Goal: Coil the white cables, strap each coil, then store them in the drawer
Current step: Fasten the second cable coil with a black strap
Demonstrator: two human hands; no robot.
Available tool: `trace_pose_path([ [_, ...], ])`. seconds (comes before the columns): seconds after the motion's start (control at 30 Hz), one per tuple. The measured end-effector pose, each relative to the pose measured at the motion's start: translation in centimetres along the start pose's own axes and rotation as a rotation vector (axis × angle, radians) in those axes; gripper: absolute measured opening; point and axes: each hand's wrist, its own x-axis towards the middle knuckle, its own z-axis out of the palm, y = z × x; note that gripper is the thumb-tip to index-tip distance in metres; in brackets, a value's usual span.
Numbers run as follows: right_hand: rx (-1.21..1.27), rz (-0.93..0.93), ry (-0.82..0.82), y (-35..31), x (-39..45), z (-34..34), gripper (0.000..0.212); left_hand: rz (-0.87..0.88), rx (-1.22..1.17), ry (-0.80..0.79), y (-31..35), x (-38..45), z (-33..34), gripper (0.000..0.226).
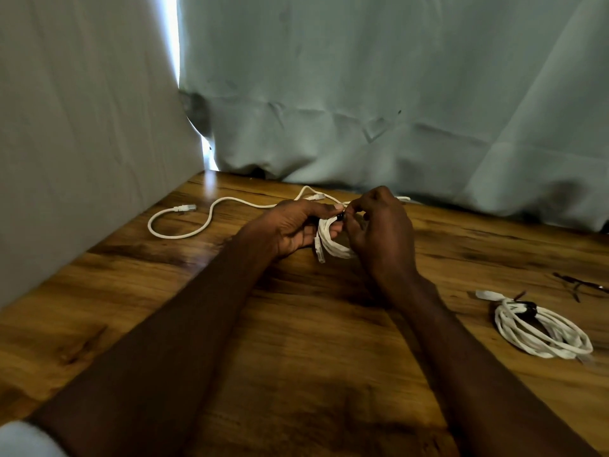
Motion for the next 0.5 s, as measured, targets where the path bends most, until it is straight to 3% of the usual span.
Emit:
trace_pose_path([
  [0.2,-0.054,-0.023,0.038,0.0,0.09,-0.01,0.013,0.033,-0.039,-0.009,0.13,0.15,-0.15,0.036],
  [0.5,0.016,0.004,-0.041,0.18,0.12,-0.52,0.013,0.025,-0.057,-0.002,-0.24,0.31,-0.02,0.008],
])
